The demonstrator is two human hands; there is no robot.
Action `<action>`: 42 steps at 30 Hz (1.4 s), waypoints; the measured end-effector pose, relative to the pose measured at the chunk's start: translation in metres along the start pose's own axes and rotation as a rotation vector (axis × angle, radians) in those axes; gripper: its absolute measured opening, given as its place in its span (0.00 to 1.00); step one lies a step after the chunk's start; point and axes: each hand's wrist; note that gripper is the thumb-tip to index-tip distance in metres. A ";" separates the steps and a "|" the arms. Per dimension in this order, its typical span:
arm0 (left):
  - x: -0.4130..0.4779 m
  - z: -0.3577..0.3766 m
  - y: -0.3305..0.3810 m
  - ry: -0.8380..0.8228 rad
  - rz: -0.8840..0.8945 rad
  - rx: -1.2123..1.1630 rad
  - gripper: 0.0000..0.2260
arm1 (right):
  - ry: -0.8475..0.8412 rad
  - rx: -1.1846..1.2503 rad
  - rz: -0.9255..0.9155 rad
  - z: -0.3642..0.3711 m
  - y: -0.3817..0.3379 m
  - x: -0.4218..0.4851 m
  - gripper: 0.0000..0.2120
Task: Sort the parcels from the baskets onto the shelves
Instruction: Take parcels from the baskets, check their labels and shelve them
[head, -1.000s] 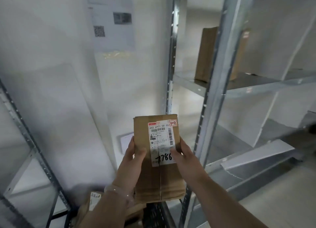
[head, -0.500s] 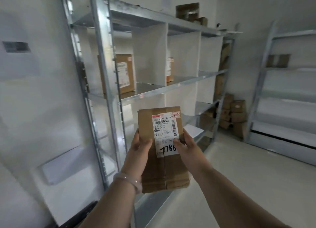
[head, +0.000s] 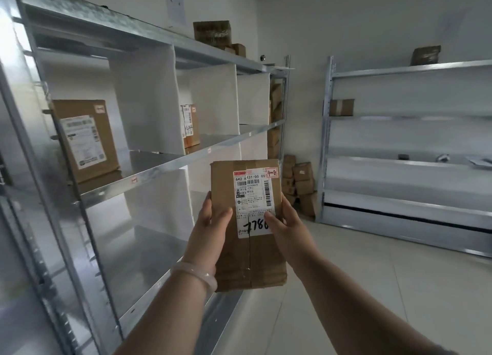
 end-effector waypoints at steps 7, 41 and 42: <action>0.088 0.010 0.000 -0.061 0.005 -0.007 0.27 | 0.088 -0.011 -0.003 0.006 0.005 0.074 0.27; 0.471 0.148 0.031 0.240 0.349 0.004 0.28 | -0.076 0.140 -0.375 -0.040 0.030 0.533 0.21; 0.481 0.145 0.034 0.231 0.380 0.022 0.27 | -0.083 0.151 -0.376 -0.035 0.026 0.544 0.21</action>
Point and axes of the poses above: each hand's wrist, its own x-axis towards the middle knuckle, its own z-axis out of the palm, y = z × x, and after that the axes turned 13 degrees about -x, right-handed
